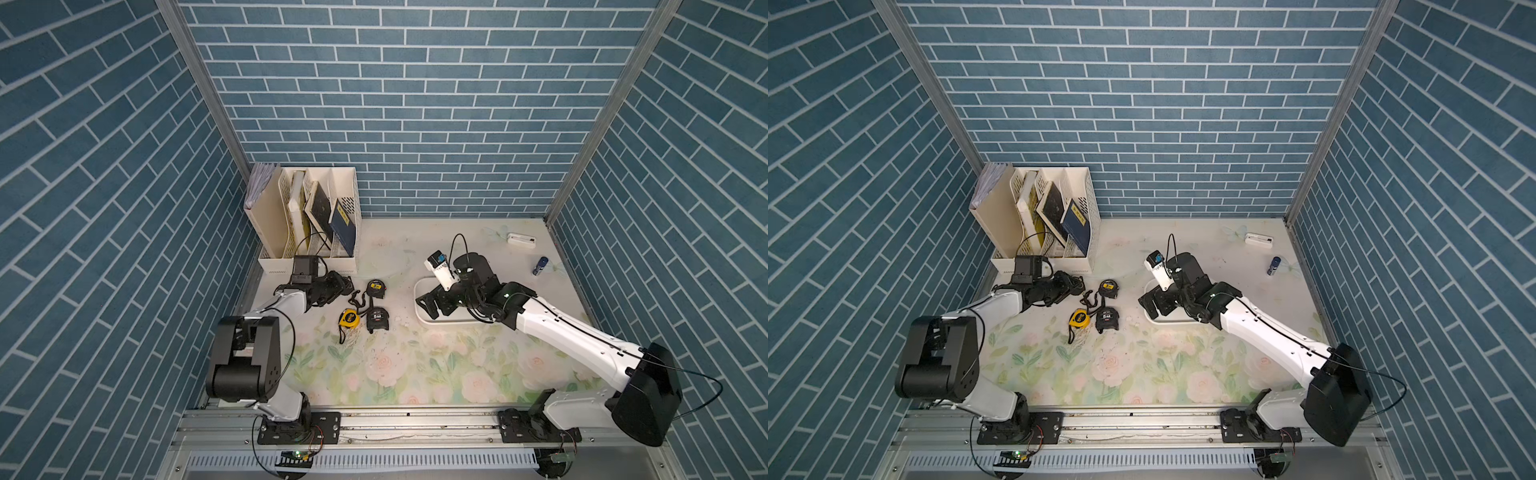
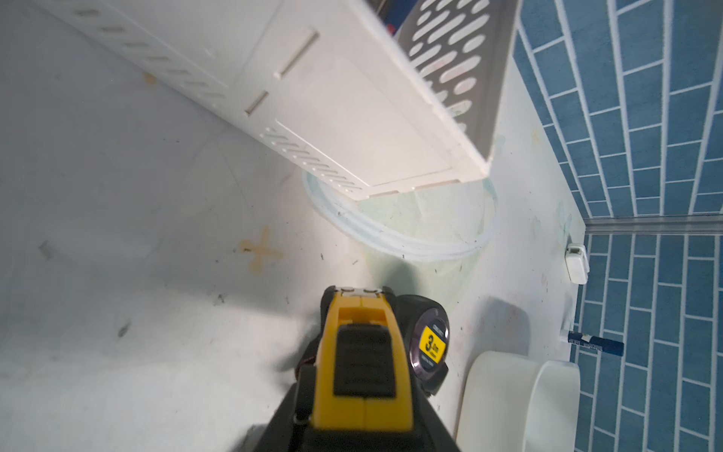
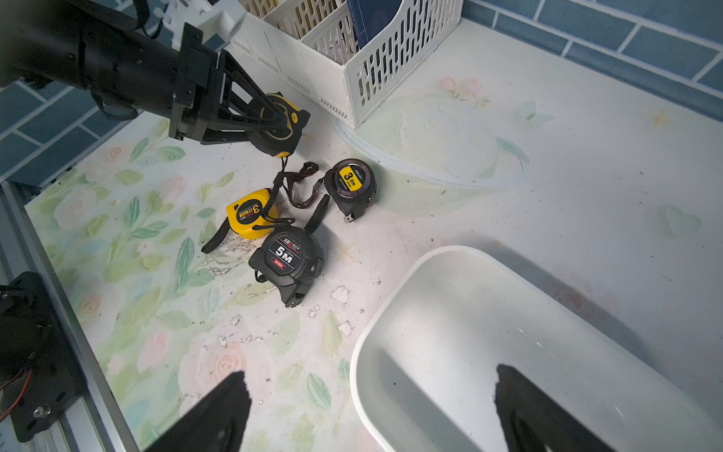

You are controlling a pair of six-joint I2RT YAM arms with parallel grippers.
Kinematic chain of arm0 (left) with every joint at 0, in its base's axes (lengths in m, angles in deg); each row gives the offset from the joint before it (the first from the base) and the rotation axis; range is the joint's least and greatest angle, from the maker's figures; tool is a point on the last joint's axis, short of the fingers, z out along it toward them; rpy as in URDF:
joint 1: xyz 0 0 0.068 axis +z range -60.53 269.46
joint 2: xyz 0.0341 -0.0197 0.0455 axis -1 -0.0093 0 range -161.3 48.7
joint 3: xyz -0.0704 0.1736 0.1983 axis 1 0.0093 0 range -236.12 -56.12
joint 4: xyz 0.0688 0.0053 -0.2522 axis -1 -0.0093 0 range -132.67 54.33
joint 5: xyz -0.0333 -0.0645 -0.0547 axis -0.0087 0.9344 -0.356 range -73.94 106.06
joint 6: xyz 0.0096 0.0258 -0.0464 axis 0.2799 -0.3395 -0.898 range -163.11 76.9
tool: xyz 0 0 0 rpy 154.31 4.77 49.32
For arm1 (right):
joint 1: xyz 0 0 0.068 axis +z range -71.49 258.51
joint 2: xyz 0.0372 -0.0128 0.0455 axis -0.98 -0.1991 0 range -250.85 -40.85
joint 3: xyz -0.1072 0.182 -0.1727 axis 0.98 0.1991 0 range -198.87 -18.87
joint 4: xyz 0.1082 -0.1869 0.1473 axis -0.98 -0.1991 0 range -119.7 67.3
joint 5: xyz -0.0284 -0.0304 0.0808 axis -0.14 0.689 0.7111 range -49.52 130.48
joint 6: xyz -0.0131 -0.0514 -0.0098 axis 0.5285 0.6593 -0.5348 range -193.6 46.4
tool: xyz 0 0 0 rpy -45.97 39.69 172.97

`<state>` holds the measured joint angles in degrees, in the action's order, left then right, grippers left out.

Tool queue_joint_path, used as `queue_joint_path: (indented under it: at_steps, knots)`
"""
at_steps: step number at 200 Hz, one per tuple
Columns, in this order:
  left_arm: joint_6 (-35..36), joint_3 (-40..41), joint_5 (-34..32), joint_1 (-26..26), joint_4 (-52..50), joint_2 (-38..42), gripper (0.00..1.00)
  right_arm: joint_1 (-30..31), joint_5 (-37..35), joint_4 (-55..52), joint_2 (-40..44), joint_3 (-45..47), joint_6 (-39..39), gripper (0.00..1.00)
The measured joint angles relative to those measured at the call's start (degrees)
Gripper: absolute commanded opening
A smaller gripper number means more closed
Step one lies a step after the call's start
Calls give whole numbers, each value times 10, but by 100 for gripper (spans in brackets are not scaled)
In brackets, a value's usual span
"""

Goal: Take the tape measure out of the storage box
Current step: Place the tape measure at the center of the board.

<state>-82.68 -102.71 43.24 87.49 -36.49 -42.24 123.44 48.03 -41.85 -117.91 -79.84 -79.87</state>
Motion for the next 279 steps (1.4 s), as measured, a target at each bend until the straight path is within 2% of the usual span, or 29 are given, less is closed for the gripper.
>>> queue_joint_path:
  at_steps: [45, 101, 127, 146, 169, 192, 222, 279]
  knots:
    - [-5, 6, -1, 1, 37, -56, 0, -3, 4, 3, -3, 0, -7, 100]
    - [6, 6, -2, 3, 42, -61, 0, -3, 5, 3, -4, 0, -10, 100]
    - [15, 7, -2, 3, 40, -61, 15, -3, 7, 3, -7, 0, -10, 100]
    - [21, 7, -3, 3, 35, -59, 36, -3, 7, 3, -8, 0, -10, 100]
    - [28, 7, -12, 4, 12, -53, 74, -3, 8, 3, -8, 0, -10, 100]
    - [39, 1, -20, 7, -10, -44, 90, -4, 7, 4, -8, 0, -10, 100]
    - [43, -6, -25, 8, -32, -37, 100, -4, 3, 6, -8, 0, -10, 100]
    - [45, -19, -30, 9, -108, -17, 100, -13, -28, 6, -7, 0, -10, 100]
